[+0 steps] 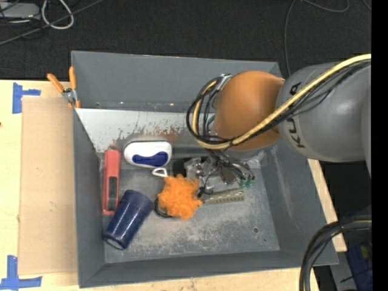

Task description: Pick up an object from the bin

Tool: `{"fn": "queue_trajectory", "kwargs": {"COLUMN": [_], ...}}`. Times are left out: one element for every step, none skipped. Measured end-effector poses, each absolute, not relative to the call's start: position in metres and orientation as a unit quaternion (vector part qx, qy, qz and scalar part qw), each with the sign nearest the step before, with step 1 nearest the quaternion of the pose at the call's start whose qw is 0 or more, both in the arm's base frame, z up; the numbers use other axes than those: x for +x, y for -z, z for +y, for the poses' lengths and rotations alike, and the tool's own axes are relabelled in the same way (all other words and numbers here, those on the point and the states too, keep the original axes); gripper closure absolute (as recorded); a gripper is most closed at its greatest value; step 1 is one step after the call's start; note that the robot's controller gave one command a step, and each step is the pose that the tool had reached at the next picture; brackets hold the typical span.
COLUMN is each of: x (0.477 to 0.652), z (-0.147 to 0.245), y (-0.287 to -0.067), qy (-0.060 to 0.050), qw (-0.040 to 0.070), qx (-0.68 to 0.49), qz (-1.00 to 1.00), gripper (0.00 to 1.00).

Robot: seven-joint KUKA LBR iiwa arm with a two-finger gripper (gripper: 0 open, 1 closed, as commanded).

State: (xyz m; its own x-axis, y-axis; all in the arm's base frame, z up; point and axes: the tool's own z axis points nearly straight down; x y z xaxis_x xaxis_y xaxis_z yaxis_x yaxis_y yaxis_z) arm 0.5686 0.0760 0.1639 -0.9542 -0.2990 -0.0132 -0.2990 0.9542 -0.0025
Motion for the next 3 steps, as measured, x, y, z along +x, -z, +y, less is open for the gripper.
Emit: {"fn": "queue_trajectory", "kwargs": {"x": [0.569,0.568,0.563], "z": [0.076,0.072,0.071], "y": [-0.164,-0.161,-0.212], "qy": [0.0,0.0,0.0], "qw": [0.007,0.006,0.002], "qx": [-0.151,-0.137,-0.145], "qz": [0.989,0.991,0.989], "gripper": [1.0,1.0,1.0]}}
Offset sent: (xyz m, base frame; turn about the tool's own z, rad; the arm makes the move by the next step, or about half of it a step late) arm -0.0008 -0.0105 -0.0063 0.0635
